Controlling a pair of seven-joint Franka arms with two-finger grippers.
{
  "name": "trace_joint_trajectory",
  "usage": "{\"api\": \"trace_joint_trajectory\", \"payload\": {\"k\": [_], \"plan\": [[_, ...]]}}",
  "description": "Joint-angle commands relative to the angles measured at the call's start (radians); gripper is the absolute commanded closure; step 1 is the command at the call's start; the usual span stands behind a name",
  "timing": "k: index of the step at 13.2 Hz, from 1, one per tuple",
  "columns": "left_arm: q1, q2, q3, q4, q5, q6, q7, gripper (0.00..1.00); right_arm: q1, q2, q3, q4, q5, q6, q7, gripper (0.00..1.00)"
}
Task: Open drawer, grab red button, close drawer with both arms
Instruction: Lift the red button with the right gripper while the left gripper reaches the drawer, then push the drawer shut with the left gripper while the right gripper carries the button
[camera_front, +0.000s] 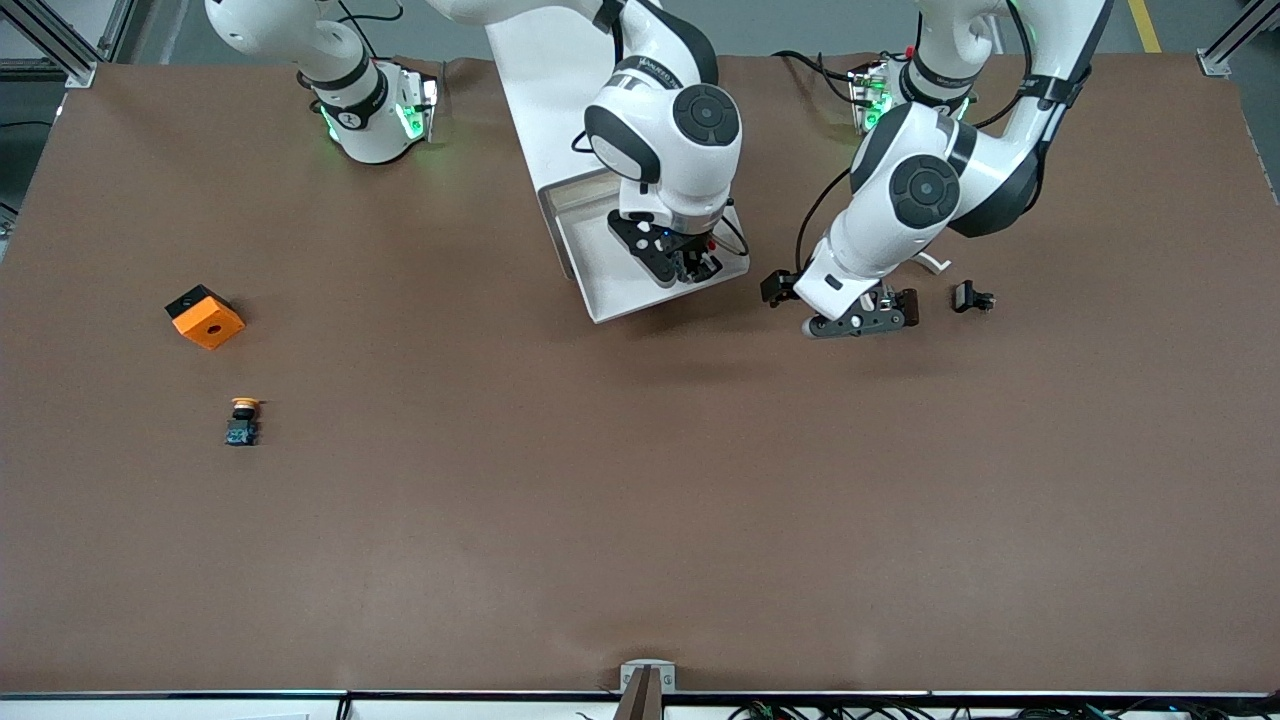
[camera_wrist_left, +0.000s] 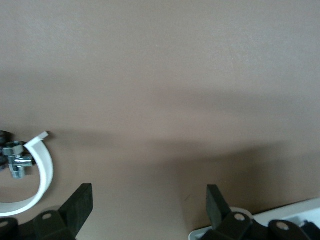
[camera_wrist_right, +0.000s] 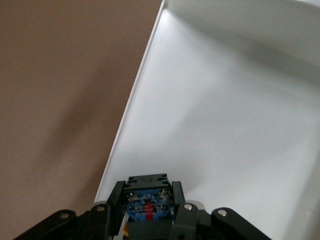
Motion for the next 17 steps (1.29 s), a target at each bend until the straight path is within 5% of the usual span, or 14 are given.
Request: {"api": "trace_joint_trajectory", "payload": {"k": [1,9,13,17], "plan": [[0.005,0.014,-0.027,-0.012,-0.014,0.061,-0.055,0.0,0.01,0.012,-0.008,0.024,-0.012,-0.014,0.007,1.0],[-0.097,0.147,-0.033,0.024,-0.014,0.2,-0.378,0.0,-0.123,-0.088,-0.005,0.217,0.014,-0.384,-0.36,1.0],[-0.165,0.16,-0.033,0.035,-0.014,0.191,-0.484,0.0,-0.264,-0.224,-0.011,0.165,0.023,-0.477,-0.655,1.0],[-0.245,0.158,-0.034,0.035,-0.014,0.151,-0.579,0.0,-0.433,-0.347,-0.012,-0.02,0.022,-0.415,-0.945,1.0]]}}
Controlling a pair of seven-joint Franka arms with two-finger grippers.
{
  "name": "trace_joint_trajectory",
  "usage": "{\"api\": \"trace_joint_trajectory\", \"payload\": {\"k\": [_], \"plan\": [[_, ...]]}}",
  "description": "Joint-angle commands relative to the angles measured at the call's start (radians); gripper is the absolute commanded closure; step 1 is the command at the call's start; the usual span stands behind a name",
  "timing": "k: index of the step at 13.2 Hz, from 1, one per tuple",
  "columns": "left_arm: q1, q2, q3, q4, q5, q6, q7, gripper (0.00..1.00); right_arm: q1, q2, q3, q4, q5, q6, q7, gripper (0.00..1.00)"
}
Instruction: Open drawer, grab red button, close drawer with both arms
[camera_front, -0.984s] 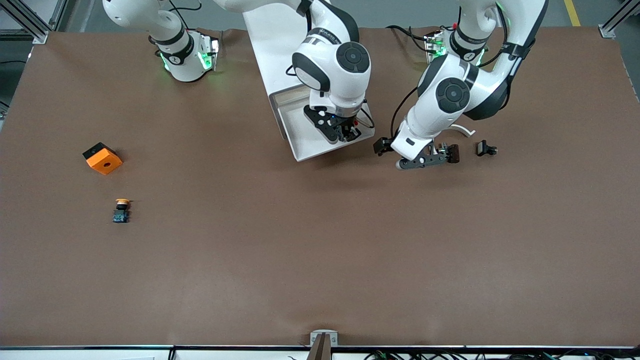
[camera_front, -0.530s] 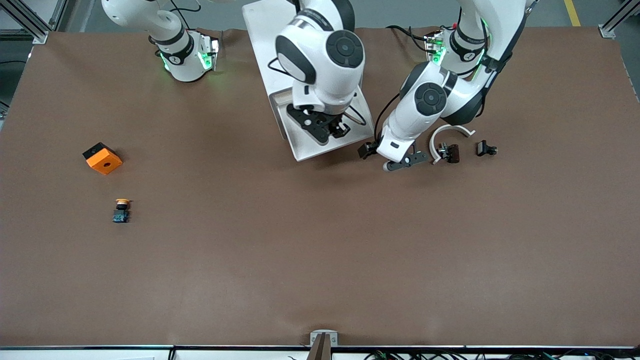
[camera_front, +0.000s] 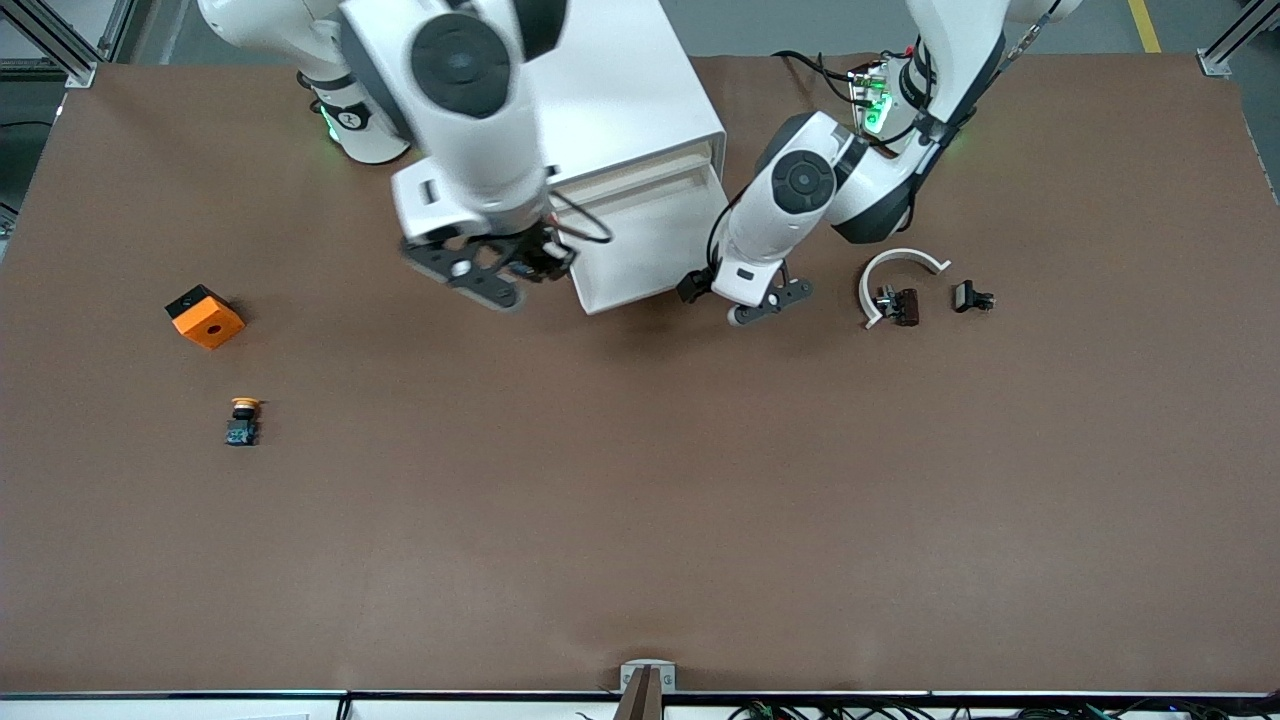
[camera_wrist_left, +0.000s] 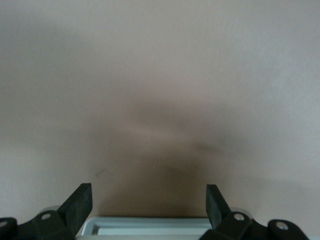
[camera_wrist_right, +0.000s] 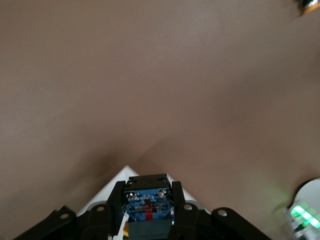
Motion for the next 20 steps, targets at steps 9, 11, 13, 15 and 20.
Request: {"api": "trace_joint_trajectory", "payload": {"k": [9,11,13,15,20], "plan": [[-0.09,-0.003,-0.126,0.003,-0.015,-0.087,-0.27,0.0,-0.405,-0.211,0.012,-0.651,0.009,0.506,-0.691,1.0],[-0.092,0.01,-0.142,0.003,-0.017,-0.087,-0.296,0.0,-0.448,-0.157,0.011,-0.696,0.002,0.636,-0.747,1.0],[-0.092,0.026,-0.152,0.008,-0.02,-0.087,-0.328,0.0,-0.471,-0.108,0.011,-0.694,-0.01,0.69,-0.781,1.0],[-0.095,0.041,-0.154,0.017,-0.02,-0.089,-0.328,0.0,-0.514,-0.065,0.011,-0.696,-0.034,0.738,-0.839,1.0],[-0.112,0.082,-0.155,0.066,-0.021,-0.089,-0.334,0.0,-0.638,0.045,0.011,-0.731,-0.034,0.921,-1.026,1.0]]}}
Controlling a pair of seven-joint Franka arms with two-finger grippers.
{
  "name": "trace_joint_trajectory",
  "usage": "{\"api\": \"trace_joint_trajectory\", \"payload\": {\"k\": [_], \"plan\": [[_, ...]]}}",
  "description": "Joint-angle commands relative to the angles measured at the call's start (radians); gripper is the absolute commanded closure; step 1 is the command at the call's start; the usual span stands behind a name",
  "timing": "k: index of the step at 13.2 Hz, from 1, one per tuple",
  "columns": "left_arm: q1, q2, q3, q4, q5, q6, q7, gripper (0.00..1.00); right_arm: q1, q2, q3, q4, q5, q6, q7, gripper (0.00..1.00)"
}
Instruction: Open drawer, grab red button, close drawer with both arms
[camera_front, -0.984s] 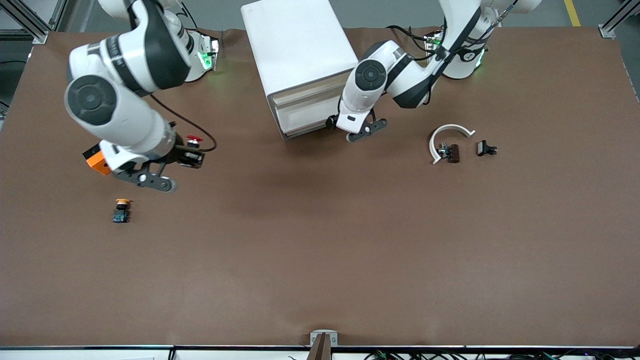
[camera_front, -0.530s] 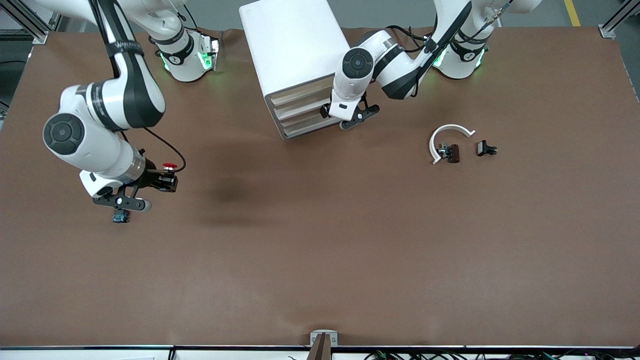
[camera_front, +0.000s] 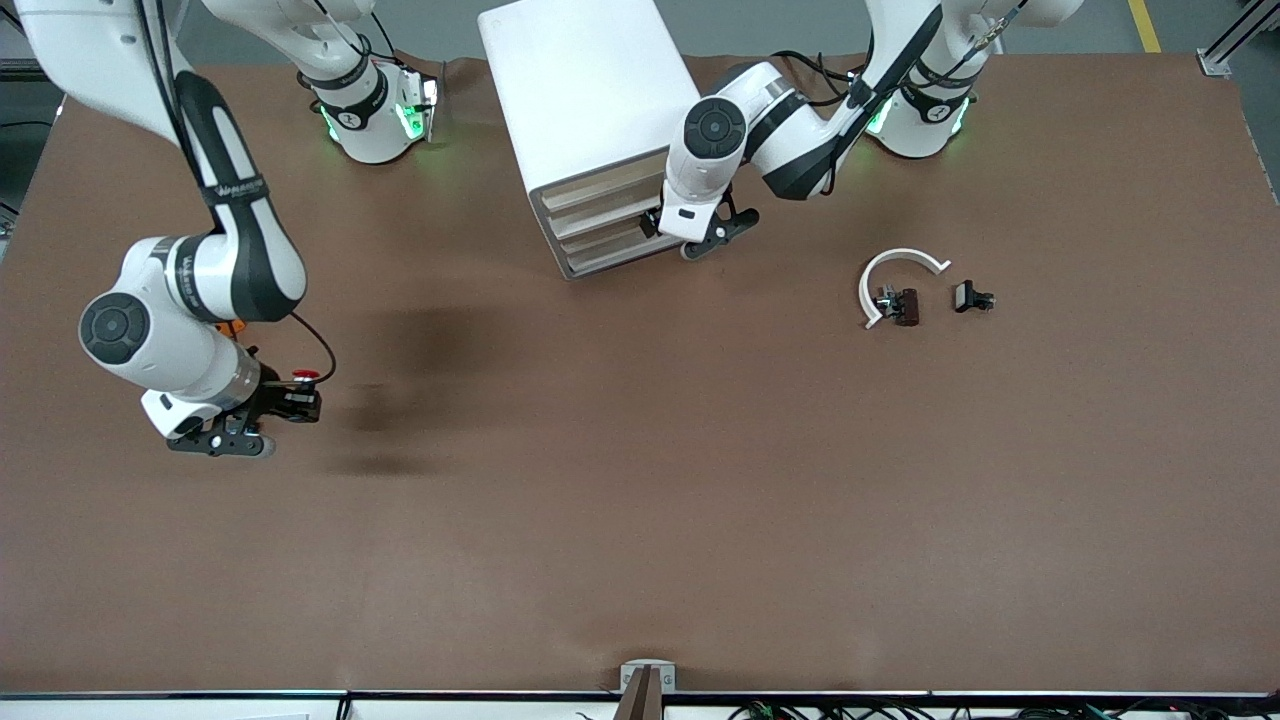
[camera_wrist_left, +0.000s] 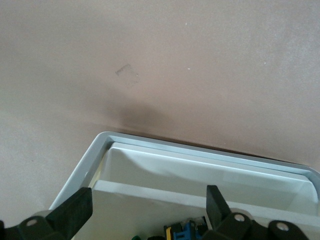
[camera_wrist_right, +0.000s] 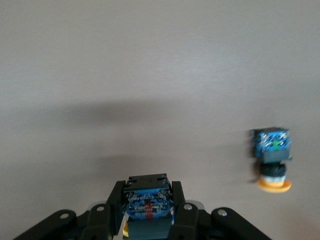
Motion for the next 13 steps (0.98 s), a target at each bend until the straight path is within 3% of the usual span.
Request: {"api": "trace_joint_trajectory", "payload": {"k": [1,8,11,13], "plan": [[-0.04,0.08,-0.044,0.092,-0.025,0.026,-0.067,0.0,-0.049,0.039,0.018,-0.01,-0.011,0.073,-0.049,1.0],[-0.049,0.103,-0.042,0.124,-0.024,0.009,-0.082,0.0,-0.082,0.109,0.018,-0.007,-0.013,0.172,-0.049,1.0],[0.012,0.092,-0.035,0.151,-0.011,-0.057,-0.067,0.0,-0.085,0.126,0.018,-0.008,-0.013,0.181,-0.049,1.0],[0.077,0.084,-0.033,0.22,-0.008,-0.165,-0.04,0.0,-0.085,0.143,0.018,-0.008,-0.013,0.196,-0.049,1.0]]}}
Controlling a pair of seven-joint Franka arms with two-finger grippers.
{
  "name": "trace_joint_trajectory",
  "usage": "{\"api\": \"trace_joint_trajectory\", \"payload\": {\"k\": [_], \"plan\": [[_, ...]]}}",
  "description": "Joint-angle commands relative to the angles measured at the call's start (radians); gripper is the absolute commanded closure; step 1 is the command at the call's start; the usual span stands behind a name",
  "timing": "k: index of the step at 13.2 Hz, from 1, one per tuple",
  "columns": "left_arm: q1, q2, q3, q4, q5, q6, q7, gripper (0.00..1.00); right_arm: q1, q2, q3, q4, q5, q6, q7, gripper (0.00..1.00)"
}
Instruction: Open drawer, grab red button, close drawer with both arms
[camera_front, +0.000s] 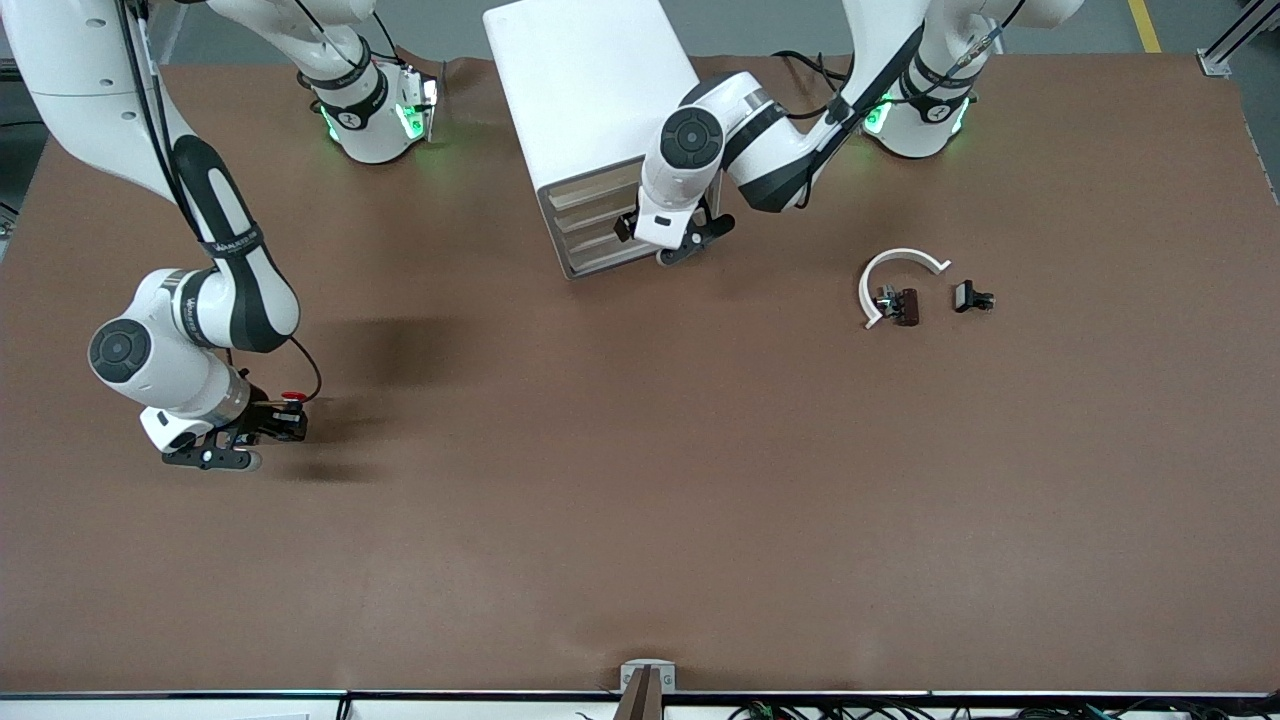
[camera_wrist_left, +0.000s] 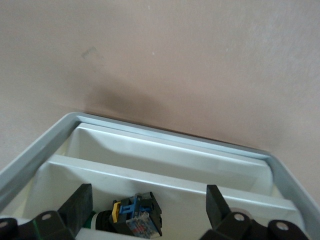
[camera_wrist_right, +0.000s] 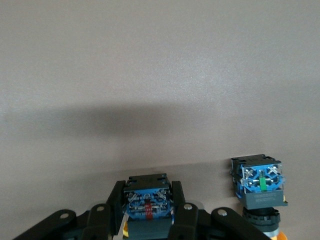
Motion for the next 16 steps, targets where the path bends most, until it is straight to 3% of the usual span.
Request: {"api": "trace_joint_trajectory", "payload": {"k": [1,3,7,8,9,12,16], "plan": [[0.107,-0.004,-0.017,0.119,-0.011,-0.164,0.026,0.0,-0.02,0.022,0.017,-0.001,-0.012,0.025,-0.005,1.0],[0.204,-0.025,-0.018,0.192,0.021,-0.246,0.067,0.0,-0.019,0.027,0.017,-0.001,-0.012,0.036,-0.003,1.0],[0.351,-0.108,-0.021,0.236,0.139,-0.257,0.135,0.0,-0.02,0.036,0.017,-0.001,-0.012,0.045,-0.003,1.0],[0.369,-0.125,-0.02,0.258,0.145,-0.26,0.124,0.0,-0.02,0.036,0.017,0.001,-0.012,0.041,0.0,0.29],[0.394,-0.14,-0.015,0.284,0.147,-0.284,0.126,0.0,-0.02,0.035,0.017,0.001,-0.012,0.041,0.001,0.0],[0.528,-0.146,-0.017,0.412,0.156,-0.396,0.184,0.0,-0.019,0.017,0.015,0.016,-0.012,-0.013,0.003,0.0],[0.646,-0.148,-0.017,0.532,0.227,-0.514,0.345,0.0,-0.043,-0.071,0.012,0.062,-0.053,-0.243,-0.035,0.0]]}}
